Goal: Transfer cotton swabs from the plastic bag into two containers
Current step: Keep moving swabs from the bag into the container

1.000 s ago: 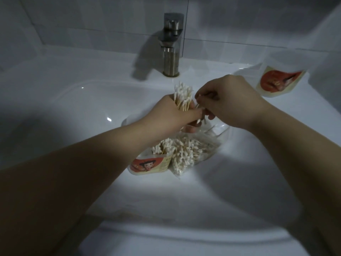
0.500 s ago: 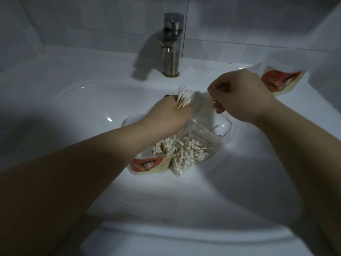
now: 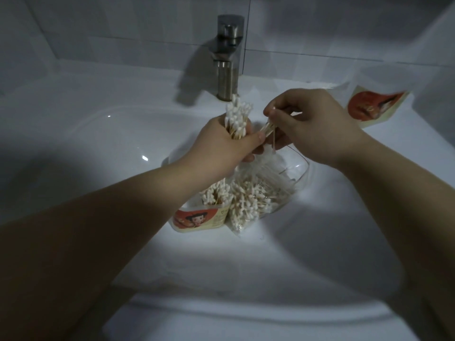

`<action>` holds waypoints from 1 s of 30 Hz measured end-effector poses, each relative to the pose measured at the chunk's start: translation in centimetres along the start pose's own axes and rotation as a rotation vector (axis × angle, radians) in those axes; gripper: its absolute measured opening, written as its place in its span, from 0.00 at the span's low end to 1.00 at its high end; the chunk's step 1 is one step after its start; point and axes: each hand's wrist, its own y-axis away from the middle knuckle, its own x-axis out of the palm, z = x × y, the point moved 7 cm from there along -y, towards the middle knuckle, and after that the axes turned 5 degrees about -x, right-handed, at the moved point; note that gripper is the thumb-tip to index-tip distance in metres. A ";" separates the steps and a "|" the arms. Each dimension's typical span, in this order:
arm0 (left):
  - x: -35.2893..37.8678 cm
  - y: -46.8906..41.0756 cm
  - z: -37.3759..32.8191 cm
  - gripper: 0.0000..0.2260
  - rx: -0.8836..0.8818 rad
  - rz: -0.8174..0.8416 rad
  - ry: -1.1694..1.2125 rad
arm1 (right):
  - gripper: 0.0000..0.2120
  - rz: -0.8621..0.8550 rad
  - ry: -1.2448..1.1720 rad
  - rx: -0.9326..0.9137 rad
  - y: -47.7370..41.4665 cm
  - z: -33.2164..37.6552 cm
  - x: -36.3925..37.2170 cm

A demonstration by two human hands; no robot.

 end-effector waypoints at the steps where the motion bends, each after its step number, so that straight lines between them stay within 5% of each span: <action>1: 0.1 0.0 0.1 0.10 -0.011 0.015 0.031 | 0.07 0.014 0.012 0.002 0.1 0.0 0.2; 6: 0.2 0.0 0.4 0.11 -0.087 0.068 0.134 | 0.07 0.071 0.006 0.008 0.2 -0.2 0.6; 11: 1.2 0.4 0.7 0.02 -0.153 0.195 0.070 | 0.06 0.073 -0.017 0.013 0.0 -0.7 1.1; 17: 1.0 0.2 1.4 0.12 -0.212 0.090 -0.157 | 0.07 0.040 -0.060 0.065 -0.1 -1.3 1.0; 30: 0.1 -0.3 1.5 0.14 -0.213 -0.032 0.039 | 0.08 -0.007 -0.502 0.214 0.4 -1.0 1.5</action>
